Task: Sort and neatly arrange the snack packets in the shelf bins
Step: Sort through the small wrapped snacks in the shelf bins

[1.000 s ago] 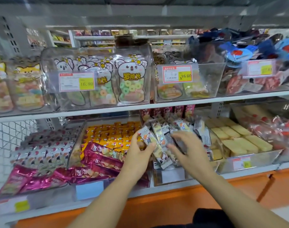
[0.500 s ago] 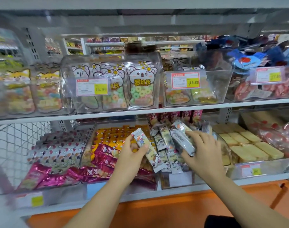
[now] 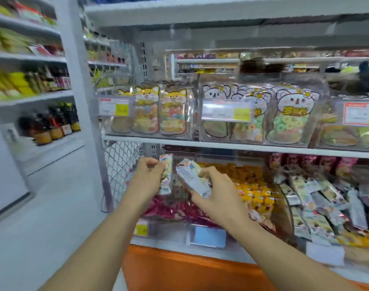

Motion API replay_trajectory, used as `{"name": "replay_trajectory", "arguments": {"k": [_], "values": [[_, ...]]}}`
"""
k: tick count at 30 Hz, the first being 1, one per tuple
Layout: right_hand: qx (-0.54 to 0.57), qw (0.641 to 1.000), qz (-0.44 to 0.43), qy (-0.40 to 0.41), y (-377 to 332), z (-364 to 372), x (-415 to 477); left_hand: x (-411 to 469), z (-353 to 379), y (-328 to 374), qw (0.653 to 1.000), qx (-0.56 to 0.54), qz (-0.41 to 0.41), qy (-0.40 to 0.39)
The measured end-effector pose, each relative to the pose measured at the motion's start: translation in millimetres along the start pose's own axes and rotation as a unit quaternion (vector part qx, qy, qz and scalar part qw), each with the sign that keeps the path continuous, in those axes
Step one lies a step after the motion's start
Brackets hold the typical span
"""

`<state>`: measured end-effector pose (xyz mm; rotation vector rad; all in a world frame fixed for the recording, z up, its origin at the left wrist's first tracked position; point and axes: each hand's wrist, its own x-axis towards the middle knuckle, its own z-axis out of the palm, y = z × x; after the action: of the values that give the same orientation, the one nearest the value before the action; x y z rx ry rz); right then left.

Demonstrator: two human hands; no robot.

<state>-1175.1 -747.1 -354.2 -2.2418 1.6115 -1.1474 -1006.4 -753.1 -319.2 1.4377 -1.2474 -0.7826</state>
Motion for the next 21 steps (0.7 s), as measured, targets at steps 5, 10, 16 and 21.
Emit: {"name": "replay_trajectory", "arguments": {"k": [5,10,16,21], "values": [[-0.011,0.999,0.007,-0.032,-12.8,54.9,55.7,62.2,-45.8,-18.3,0.992,-0.041,-0.088,-0.076],[-0.089,0.990,0.050,-0.099,-9.1,113.5,121.4,136.1,-45.2,-72.1,0.994,-0.022,-0.100,-0.038],[-0.057,0.985,0.112,-0.122,-3.7,160.9,170.7,189.5,-30.2,-111.6,0.997,0.078,0.003,0.031],[0.002,0.978,0.062,-0.201,-10.9,160.0,164.4,187.1,-30.9,-126.8,0.957,0.273,0.094,-0.031]]}}
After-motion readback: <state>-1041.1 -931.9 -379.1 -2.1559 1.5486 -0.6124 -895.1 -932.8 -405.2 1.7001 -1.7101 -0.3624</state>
